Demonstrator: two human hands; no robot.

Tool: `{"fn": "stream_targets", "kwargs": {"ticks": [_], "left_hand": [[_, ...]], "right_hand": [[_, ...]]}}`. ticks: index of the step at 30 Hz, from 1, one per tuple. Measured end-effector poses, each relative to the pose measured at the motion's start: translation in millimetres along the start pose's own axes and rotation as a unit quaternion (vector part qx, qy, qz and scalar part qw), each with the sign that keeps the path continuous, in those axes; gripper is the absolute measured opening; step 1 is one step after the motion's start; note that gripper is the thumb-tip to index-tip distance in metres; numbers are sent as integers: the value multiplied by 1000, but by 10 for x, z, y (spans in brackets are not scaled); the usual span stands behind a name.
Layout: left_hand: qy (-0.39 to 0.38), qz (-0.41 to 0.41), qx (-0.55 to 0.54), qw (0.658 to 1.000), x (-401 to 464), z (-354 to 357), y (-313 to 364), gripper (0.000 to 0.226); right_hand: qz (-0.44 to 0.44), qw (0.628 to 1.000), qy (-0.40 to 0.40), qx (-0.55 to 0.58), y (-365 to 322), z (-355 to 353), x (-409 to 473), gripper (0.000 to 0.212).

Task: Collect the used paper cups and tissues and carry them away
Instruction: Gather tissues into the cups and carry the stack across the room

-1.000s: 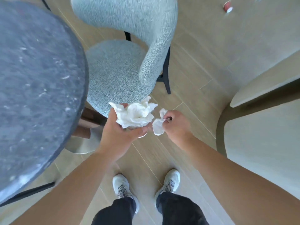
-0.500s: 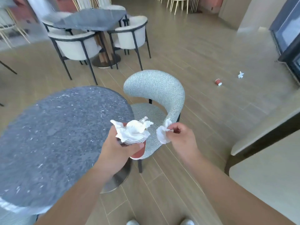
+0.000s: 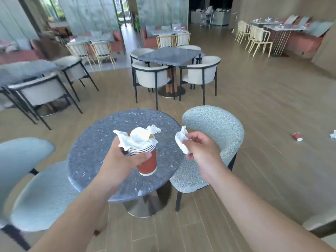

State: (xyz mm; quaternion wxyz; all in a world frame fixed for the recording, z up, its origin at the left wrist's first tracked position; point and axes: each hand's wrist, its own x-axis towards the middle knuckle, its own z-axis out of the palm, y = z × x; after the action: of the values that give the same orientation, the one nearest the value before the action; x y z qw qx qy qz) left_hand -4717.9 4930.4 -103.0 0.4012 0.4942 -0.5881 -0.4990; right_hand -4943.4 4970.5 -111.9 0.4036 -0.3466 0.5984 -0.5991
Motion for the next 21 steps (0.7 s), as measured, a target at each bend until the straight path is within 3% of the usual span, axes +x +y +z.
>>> {"fn": "stream_targets", "kwargs": {"ticks": [4, 6, 9, 12, 14, 16, 19, 21], "left_hand": [[48, 0, 13, 999, -404, -211, 86, 75], [66, -5, 27, 997, -602, -321, 88, 70], [78, -17, 38, 996, -845, -488, 60, 61], [87, -21, 53, 995, -1030, -654, 28, 60], [83, -15, 69, 994, -1121, -763, 22, 59], [86, 4, 70, 994, -1188, -883, 13, 61], [107, 23, 59, 992, -1277, -1124, -26, 59], [121, 24, 55, 991, -1326, -1340, -93, 61]], "right_hand": [[13, 995, -85, 56, -214, 154, -223, 5], [-8, 990, -130, 48, -287, 272, -372, 9], [-71, 982, -177, 13, -385, 524, -564, 9], [-187, 960, -201, -50, -572, 842, -740, 14], [-293, 921, -221, -130, -682, 1095, -836, 11], [-378, 843, -271, -270, -759, 1386, -919, 8], [-372, 718, -393, -437, -812, 1838, -1043, 15], [-361, 679, -416, -486, -838, 2149, -1115, 13]]}}
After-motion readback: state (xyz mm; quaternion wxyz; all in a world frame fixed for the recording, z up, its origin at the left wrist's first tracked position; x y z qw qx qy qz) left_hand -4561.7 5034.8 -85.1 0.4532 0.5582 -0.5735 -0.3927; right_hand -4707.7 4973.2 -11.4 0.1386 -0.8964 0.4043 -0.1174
